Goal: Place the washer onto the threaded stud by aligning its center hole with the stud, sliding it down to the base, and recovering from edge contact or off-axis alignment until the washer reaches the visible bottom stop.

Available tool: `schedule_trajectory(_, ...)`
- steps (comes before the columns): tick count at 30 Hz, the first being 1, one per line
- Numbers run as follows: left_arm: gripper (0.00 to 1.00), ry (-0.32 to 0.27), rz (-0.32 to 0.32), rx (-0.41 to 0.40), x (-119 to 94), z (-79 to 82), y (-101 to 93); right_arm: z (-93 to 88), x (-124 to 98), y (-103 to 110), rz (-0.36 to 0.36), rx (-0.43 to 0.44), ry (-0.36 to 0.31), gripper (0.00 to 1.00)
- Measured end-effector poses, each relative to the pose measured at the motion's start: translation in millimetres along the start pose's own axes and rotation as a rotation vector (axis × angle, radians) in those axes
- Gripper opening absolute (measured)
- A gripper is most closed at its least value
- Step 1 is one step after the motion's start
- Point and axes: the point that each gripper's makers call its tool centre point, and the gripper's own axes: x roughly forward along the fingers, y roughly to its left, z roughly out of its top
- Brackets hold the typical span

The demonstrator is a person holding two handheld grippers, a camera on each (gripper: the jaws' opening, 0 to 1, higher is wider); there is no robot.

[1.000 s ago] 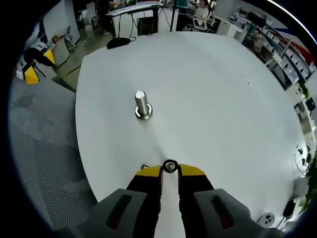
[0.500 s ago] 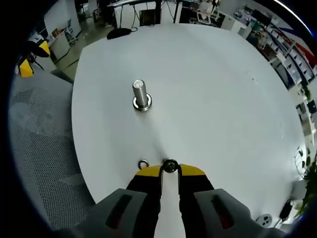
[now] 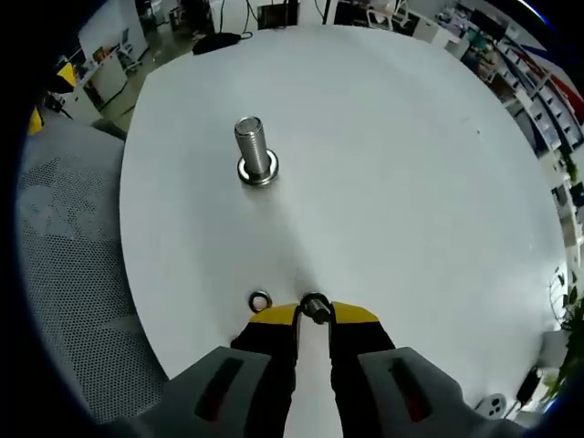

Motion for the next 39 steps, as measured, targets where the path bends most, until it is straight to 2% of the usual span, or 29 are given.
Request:
schedule_trajectory(9, 0.24, 0.004, -0.006, 0.003, 1, -0.4, -1.0, -11.4, 6, 3, 0.013, 0.016, 0.033, 0.13)
schedule_trajectory(13, 0.24, 0.008, -0.008, 0.006, 1, -0.9, -1.1, -17.4, 9, 3, 0.021, 0.051, 0.043, 0.14)
schedule_trajectory(19, 0.24, 0.009, -0.008, 0.004, 1, -1.1, -1.4, -21.9, 2, 6, 0.023, 0.063, 0.028, 0.15)
schedule_trajectory(27, 0.24, -0.003, 0.010, -0.002, 0, 0.7, 2.4, -36.4, -17, 7, 0.007, 0.110, -0.011, 0.18)
schedule_trajectory(32, 0.24, -0.016, 0.021, -0.009, -1, 2.7, 4.9, -46.8, -28, 13, -0.006, 0.095, -0.022, 0.21)
schedule_trajectory(39, 0.25, -0.026, 0.037, -0.009, -2, 4.4, 7.6, -55.9, -49, 24, -0.004, 0.105, -0.081, 0.22)
